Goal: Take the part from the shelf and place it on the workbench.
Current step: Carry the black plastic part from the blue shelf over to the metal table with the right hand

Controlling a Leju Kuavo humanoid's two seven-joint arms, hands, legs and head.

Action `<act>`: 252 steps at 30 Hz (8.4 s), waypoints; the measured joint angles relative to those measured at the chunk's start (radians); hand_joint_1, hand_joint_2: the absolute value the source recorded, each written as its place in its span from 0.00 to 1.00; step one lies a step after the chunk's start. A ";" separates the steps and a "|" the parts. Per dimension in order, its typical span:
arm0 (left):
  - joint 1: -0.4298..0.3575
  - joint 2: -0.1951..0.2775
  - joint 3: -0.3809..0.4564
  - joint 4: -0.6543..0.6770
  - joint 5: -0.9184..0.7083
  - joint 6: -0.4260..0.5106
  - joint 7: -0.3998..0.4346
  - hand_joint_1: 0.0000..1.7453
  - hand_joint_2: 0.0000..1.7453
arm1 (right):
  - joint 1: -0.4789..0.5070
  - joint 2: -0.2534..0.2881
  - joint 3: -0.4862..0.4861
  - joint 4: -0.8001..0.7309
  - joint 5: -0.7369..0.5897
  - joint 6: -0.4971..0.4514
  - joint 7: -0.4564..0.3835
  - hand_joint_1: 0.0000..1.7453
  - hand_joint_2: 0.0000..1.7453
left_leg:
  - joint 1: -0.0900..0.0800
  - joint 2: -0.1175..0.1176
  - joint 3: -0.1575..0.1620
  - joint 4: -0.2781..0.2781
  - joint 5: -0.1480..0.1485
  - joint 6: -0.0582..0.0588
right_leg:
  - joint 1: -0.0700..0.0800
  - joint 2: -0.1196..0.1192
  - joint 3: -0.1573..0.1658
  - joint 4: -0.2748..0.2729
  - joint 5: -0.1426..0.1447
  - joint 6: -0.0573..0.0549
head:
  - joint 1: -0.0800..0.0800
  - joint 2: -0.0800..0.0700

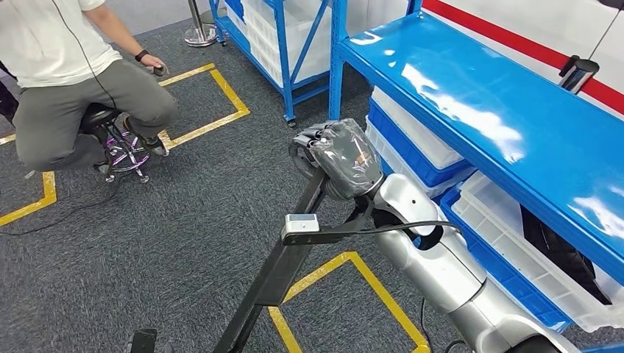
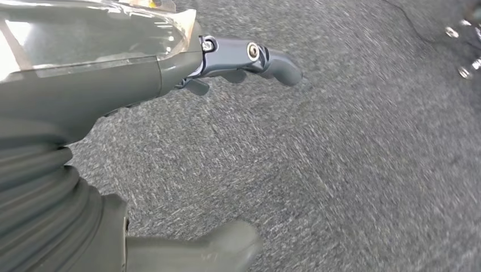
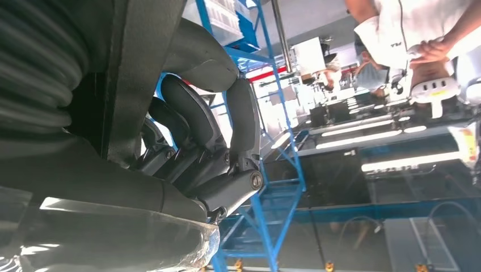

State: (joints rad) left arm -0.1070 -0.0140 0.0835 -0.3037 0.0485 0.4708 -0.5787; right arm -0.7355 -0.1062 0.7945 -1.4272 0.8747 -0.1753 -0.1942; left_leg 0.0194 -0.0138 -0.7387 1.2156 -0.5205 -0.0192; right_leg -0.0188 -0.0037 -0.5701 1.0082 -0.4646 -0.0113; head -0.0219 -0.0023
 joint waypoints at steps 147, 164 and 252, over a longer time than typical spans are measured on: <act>-0.011 0.004 0.005 0.002 -0.027 -0.008 -0.009 0.00 1.00 | -0.305 -0.105 0.163 0.203 0.000 -0.003 -0.044 0.93 1.00 | -0.017 -0.095 0.094 -0.194 0.116 0.043 | -0.001 0.055 -0.043 0.028 0.014 0.041 | 0.001 0.000; -0.002 0.004 0.004 0.002 -0.018 -0.004 -0.014 0.00 1.00 | -0.305 -0.086 0.155 0.199 0.007 -0.003 -0.047 0.93 1.00 | -0.022 0.050 0.098 -0.194 0.105 0.036 | 0.022 -0.108 -0.028 0.015 0.008 0.016 | -0.002 0.000; 0.004 0.016 0.004 -0.001 -0.026 -0.007 -0.016 0.00 1.00 | -0.178 -0.087 0.194 0.154 0.079 -0.049 -0.036 0.93 1.00 | -0.014 0.057 0.066 -0.127 0.095 0.025 | 0.014 -0.065 -0.022 0.019 0.008 -0.003 | -0.011 0.000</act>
State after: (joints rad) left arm -0.1027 0.0015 0.0874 -0.3043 0.0222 0.4639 -0.5951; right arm -0.9137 -0.1932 0.9890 -1.2730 0.9541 -0.2242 -0.2304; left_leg 0.0051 0.0432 -0.6732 1.0883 -0.4253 0.0061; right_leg -0.0048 -0.0690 -0.5926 1.0274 -0.4567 -0.0139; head -0.0333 -0.0023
